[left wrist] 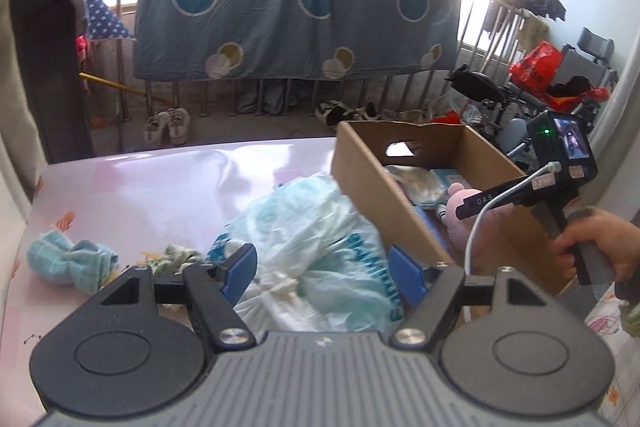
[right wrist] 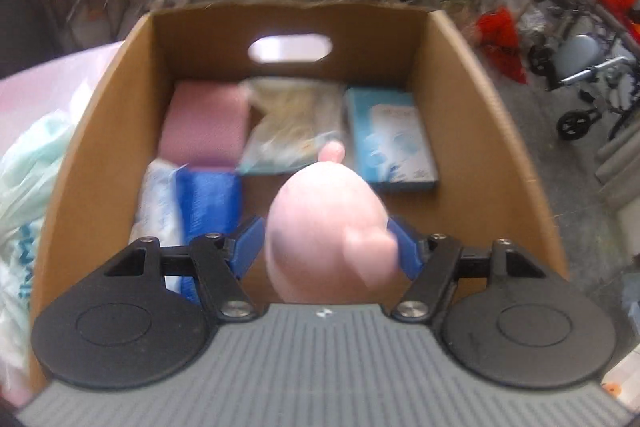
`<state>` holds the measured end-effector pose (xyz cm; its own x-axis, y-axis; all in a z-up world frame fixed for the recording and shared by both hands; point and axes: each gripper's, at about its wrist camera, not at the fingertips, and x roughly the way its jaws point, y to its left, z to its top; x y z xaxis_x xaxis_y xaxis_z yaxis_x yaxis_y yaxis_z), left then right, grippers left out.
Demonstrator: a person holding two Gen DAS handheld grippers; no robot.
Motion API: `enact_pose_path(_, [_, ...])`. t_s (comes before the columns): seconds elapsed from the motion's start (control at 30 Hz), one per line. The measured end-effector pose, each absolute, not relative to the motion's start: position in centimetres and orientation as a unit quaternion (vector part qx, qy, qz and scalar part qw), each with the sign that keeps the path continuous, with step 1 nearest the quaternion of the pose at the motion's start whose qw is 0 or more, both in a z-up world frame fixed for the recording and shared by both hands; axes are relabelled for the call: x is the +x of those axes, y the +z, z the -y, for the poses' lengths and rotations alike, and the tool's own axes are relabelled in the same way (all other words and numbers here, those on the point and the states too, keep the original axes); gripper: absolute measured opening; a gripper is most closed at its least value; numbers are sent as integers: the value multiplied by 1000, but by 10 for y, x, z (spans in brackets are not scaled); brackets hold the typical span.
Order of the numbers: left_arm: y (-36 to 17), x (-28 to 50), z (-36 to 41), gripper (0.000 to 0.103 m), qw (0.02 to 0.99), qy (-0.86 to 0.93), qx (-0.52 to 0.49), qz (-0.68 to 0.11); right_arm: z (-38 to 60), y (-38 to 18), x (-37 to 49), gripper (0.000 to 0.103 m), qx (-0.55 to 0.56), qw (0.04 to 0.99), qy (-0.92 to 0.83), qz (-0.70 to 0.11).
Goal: Organize soft objects
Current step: 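Carry the pink plush pig into the cardboard box and open the right tool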
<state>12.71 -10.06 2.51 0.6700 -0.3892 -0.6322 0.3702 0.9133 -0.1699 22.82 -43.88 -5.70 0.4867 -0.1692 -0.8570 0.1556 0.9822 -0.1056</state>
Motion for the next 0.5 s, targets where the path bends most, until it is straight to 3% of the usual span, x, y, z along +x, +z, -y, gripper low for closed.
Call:
enact_pose_path(0.13, [20, 128, 86, 74, 912, -199, -29, -357, 422, -50, 233, 80, 27, 869, -59, -491])
enact_pose_path(0.23, [17, 124, 80, 74, 913, -196, -33, -357, 431, -39, 231, 84, 117, 863, -32, -490])
enact_pose_path(0.5, [14, 112, 58, 74, 917, -176, -43, -355, 463, -27, 211, 84, 229, 855, -46, -462])
